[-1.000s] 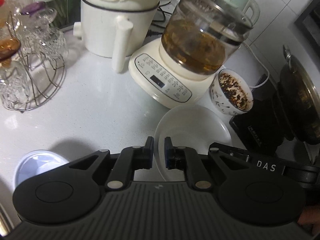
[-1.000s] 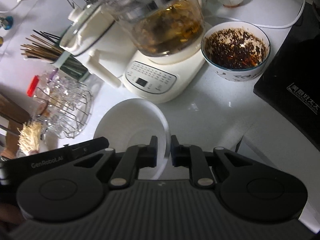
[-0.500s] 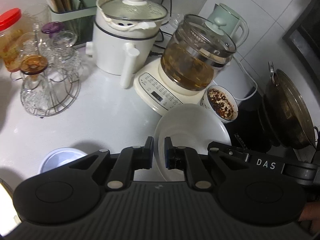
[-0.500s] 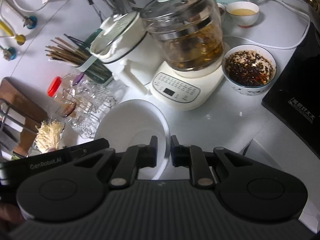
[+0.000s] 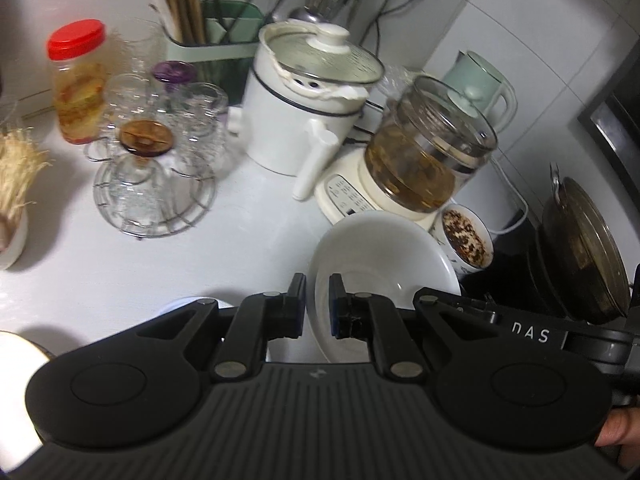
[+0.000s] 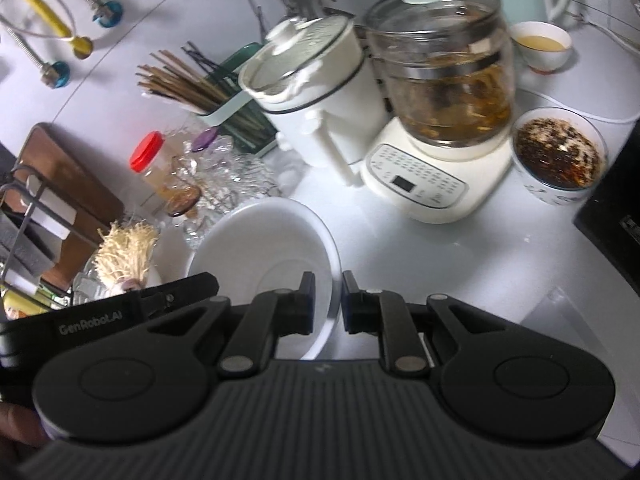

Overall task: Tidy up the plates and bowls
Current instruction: 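Lift the white bowl with both grippers, then carry the white bowl with both grippers toward the light blue bowl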

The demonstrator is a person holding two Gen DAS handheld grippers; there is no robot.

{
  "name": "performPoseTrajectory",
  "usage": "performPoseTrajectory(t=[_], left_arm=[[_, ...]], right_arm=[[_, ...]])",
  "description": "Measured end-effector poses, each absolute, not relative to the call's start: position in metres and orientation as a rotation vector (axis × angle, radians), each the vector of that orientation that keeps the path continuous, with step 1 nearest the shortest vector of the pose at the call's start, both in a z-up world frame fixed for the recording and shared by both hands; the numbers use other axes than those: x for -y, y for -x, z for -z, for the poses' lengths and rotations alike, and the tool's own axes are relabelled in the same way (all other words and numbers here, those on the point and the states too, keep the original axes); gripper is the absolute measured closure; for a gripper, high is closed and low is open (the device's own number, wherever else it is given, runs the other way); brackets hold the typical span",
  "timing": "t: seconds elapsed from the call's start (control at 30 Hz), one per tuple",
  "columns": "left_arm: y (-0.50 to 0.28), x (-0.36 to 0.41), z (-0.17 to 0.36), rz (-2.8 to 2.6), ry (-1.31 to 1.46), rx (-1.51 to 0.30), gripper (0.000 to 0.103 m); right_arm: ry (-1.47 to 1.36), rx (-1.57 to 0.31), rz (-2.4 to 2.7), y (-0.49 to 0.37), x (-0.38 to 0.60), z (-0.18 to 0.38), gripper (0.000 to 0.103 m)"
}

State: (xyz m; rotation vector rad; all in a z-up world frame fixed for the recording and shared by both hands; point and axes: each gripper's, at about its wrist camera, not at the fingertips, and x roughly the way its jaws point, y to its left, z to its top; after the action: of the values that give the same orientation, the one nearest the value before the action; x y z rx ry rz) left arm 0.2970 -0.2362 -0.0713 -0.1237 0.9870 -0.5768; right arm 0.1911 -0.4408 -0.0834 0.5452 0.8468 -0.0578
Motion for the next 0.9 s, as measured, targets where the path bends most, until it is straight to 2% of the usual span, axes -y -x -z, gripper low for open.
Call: performPoseTrajectory(t=[0.37,0.9], left_arm=[[-0.304,0.194,0.078,0.463,0.159,-0.976,0.091],[-0.303,0.148,0.142,0.287,0.222,-1.092,0.09]], right_arm=[[-0.478,-0.87,-0.038,-0.221,0.403,0.085,0.087],[-0.385,-1.022,-0.181,-0.251,0.359,0.14,0.085]])
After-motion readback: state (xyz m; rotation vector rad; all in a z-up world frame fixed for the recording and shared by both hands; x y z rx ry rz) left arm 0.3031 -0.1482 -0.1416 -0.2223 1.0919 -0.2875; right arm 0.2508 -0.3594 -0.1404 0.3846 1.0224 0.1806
